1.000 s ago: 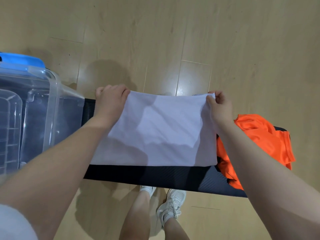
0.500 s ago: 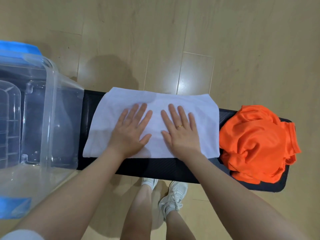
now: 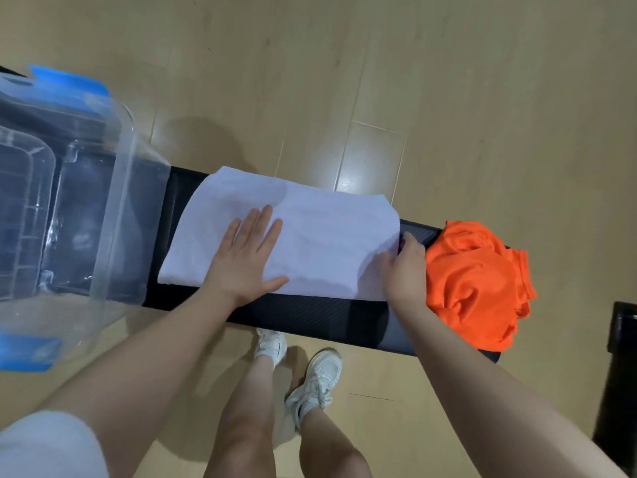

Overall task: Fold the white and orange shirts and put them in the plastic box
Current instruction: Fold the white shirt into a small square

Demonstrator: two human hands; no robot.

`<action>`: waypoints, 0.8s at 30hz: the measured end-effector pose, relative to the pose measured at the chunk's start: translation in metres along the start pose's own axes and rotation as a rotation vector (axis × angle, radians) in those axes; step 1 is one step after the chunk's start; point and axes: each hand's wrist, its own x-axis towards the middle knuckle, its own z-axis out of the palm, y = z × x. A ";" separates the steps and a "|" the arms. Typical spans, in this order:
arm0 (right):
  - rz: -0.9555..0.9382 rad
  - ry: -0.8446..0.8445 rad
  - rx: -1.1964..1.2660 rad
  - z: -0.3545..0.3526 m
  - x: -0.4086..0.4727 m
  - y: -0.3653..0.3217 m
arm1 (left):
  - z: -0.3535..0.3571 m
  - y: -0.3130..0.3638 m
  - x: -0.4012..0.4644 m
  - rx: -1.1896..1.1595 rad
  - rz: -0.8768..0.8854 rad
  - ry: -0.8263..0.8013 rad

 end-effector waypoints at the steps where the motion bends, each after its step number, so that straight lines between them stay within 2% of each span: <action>1: 0.125 -0.005 0.083 0.000 -0.003 -0.005 | 0.003 0.006 -0.004 -0.005 0.025 0.008; 3: 0.348 -0.099 0.199 0.000 -0.009 -0.011 | 0.005 0.021 -0.012 -0.036 0.037 0.001; 5: 0.435 -0.217 0.293 0.003 -0.013 -0.010 | 0.008 0.035 -0.017 -0.107 -0.007 -0.019; 8: 0.372 -0.303 0.212 0.002 -0.015 -0.003 | 0.014 0.054 -0.018 -0.162 -0.127 -0.035; 11: 0.252 -0.344 0.077 -0.002 -0.012 0.016 | 0.018 0.074 -0.017 -0.191 -0.212 0.052; 15: 0.230 -0.570 -0.114 -0.020 -0.027 0.044 | 0.027 0.106 -0.028 -0.168 -0.270 0.061; 18: 0.221 -0.717 -0.352 -0.045 -0.050 0.045 | 0.031 0.134 -0.047 -0.166 -0.362 -0.014; 19: 0.164 -0.703 -0.502 -0.051 -0.055 0.042 | 0.033 0.139 -0.052 -0.159 -0.387 -0.001; 21: -0.061 -0.520 -0.766 -0.051 -0.057 0.036 | 0.034 0.142 -0.059 -0.159 -0.437 0.013; 22: -0.214 -0.415 -0.786 -0.049 -0.055 0.032 | 0.037 0.141 -0.060 -0.159 -0.458 0.006; 24: -0.664 -0.217 -0.627 -0.030 -0.051 0.025 | 0.042 0.133 -0.059 -0.156 -0.501 -0.010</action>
